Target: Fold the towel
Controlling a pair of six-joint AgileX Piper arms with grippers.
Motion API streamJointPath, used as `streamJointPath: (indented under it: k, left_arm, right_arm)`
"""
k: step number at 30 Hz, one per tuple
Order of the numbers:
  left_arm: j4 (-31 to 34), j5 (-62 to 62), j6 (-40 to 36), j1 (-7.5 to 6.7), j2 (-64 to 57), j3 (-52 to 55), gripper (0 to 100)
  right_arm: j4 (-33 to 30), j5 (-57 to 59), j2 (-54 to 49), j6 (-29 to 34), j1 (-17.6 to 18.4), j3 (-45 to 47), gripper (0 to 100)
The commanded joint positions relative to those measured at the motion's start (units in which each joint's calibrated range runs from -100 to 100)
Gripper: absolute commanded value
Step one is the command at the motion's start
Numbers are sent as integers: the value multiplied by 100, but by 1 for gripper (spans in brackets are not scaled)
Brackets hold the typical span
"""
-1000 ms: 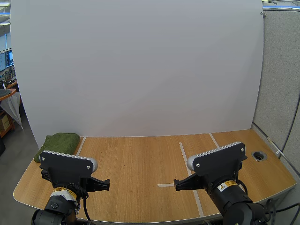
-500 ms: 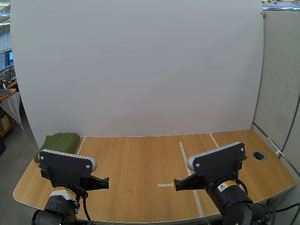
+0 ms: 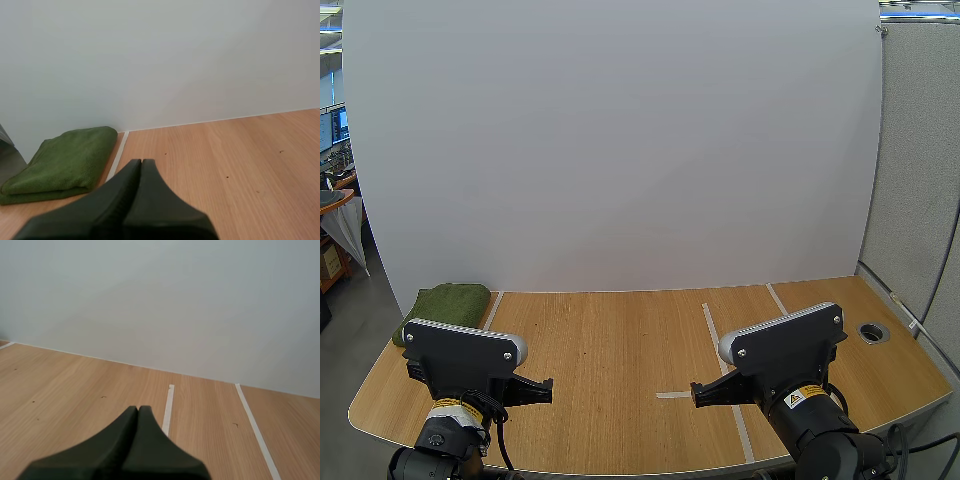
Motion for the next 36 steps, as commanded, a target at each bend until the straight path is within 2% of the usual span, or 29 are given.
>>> streamJointPath:
  k: [1, 5, 7, 9, 12, 36]
  left_arm:
    - [-101, -131, -50, -18, -38, 9, 0]
    - [-101, -131, -50, -18, -38, 9, 0]
    - [-101, -131, -50, -18, -38, 9, 0]
    - [-101, -131, -50, -18, -38, 9, 0]
    - [-101, -131, -50, -18, -38, 9, 0]
    - [-101, -131, -50, -18, -38, 9, 0]
  right_arm:
    - [-466, 7, -27, 471, 7, 0, 0]
    - [-2410, 26, -27, 2689, 7, 0, 0]
    - [-2998, 26, -27, 3273, 7, 0, 0]
    - [-3185, 233, -27, 3493, 7, 0, 0]
    - [-2990, 1183, -27, 3512, 7, 0, 0]
    - [-2990, 1188, -27, 3501, 7, 0, 0]
